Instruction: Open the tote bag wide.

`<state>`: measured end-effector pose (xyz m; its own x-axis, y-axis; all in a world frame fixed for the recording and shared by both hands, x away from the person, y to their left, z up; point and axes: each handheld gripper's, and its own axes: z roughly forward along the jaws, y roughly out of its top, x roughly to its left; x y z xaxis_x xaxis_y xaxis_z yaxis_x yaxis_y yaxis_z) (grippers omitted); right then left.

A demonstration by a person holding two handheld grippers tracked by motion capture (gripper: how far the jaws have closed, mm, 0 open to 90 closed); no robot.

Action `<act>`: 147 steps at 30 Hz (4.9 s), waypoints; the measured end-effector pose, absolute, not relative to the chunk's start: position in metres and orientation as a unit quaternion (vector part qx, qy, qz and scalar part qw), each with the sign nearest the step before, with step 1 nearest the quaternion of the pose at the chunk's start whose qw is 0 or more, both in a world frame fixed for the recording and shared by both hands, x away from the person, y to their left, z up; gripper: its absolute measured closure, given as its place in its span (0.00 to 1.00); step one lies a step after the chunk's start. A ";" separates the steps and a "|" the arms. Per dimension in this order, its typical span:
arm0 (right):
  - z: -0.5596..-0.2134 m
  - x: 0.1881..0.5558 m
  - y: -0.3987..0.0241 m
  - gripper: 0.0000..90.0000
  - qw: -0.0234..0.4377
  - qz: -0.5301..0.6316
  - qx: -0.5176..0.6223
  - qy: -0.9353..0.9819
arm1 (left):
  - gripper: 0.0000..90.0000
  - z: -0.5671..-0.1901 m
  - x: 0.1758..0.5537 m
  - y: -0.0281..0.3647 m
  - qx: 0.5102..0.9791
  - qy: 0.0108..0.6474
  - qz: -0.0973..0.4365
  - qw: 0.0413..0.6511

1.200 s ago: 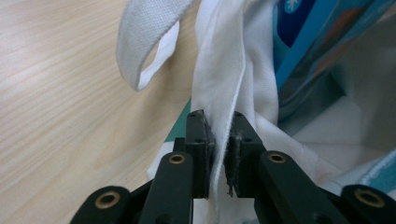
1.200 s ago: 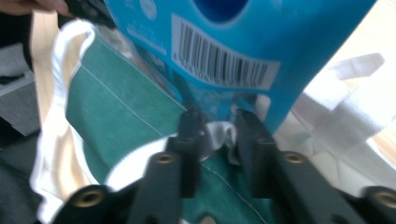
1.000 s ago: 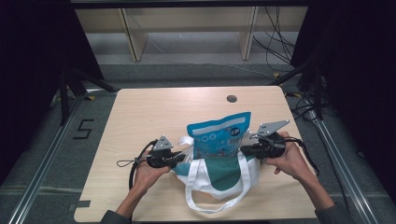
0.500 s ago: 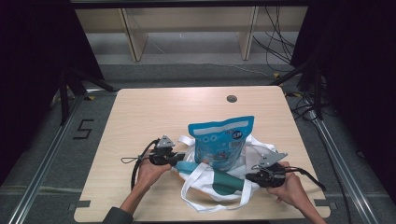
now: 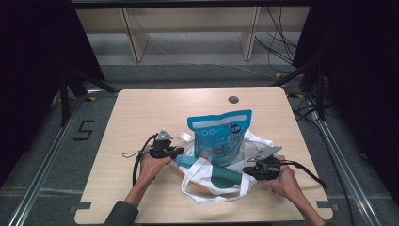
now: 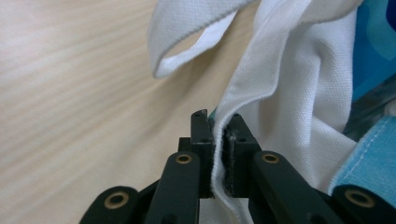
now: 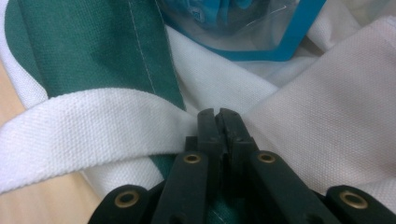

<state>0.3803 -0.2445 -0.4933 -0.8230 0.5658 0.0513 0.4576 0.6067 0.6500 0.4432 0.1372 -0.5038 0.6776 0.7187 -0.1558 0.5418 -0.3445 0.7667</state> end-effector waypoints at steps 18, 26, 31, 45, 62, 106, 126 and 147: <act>-0.422 0.389 -0.281 0.78 0.120 0.448 0.299 0.834 | 0.58 -0.439 0.397 0.155 0.790 0.394 0.125 0.453; -0.394 0.416 -0.284 0.70 0.151 0.435 0.312 0.831 | 0.53 -0.420 0.380 0.128 0.792 0.352 0.104 0.488; -0.396 0.434 -0.285 0.64 0.136 0.431 0.325 0.831 | 0.53 -0.433 0.384 0.120 0.798 0.351 0.072 0.484; -0.422 0.471 -0.259 0.86 0.125 0.358 0.296 0.877 | 0.71 -0.468 0.379 0.095 0.850 0.287 0.045 0.440; -0.480 0.536 -0.238 0.96 0.125 0.298 0.401 0.857 | 0.92 -0.499 0.356 0.081 0.889 0.247 0.092 0.375; -0.493 0.379 -0.244 1.00 0.090 0.330 0.295 0.892 | 0.99 -0.509 0.459 0.129 0.820 0.405 0.087 0.394; -0.439 0.345 -0.264 0.78 0.099 0.406 0.290 0.861 | 0.81 -0.456 0.356 0.116 0.809 0.335 0.080 0.477; -0.483 0.354 -0.241 0.88 0.104 0.330 0.278 0.896 | 0.90 -0.500 0.364 0.102 0.845 0.328 0.099 0.410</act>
